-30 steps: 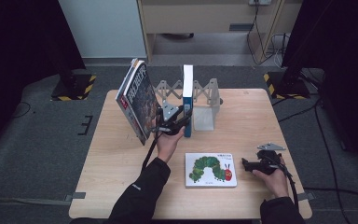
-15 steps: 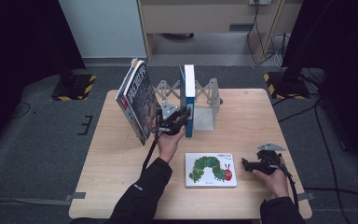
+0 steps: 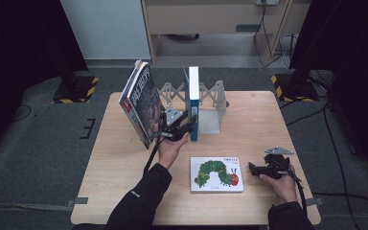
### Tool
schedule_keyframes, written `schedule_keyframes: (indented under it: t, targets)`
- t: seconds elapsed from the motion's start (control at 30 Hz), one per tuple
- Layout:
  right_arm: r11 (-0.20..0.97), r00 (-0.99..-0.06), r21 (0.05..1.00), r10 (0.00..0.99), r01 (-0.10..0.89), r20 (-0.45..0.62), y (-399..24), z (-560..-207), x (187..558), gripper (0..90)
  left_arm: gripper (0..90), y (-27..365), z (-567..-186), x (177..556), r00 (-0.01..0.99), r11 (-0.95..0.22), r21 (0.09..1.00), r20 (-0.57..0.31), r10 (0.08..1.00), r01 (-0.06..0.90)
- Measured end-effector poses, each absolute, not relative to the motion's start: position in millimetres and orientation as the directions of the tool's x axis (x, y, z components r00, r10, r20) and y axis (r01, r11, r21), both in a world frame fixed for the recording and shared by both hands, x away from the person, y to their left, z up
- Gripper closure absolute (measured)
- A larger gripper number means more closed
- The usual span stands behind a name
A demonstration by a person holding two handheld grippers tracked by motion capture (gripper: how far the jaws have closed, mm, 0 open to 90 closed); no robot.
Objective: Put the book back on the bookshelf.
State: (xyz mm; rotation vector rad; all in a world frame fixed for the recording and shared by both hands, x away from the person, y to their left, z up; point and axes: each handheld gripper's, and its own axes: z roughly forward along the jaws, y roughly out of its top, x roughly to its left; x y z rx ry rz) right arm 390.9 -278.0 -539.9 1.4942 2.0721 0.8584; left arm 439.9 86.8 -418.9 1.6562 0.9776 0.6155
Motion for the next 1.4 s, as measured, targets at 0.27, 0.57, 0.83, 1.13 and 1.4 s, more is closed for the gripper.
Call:
schedule_keyframes:
  t: [0.27,0.57,0.83,1.13,1.4]
  targets:
    - [0.222,-0.317,0.705,0.948,0.673,0.004,-278,-540,391,0.2,53.6,105,-412,421,0.559,-0.123,0.939,-0.083,0.825,0.32]
    - [0.228,-0.311,0.674,0.95,0.703,0.003,-280,-534,392,7.9,49.8,120,-411,394,0.593,-0.187,0.922,-0.056,0.803,0.34]
    - [0.147,-0.266,0.676,0.961,0.723,0.075,-279,-515,384,9.9,45.8,124,-434,375,0.637,-0.267,0.881,-0.049,0.769,0.391]
    - [0.129,-0.294,0.691,0.947,0.711,0.126,-270,-501,371,12.2,41.6,130,-469,356,0.659,-0.304,0.829,-0.1,0.745,0.469]
    - [0.134,-0.327,0.707,0.934,0.695,0.145,-263,-495,349,11.9,33.4,126,-498,355,0.67,-0.371,0.765,-0.104,0.735,0.526]
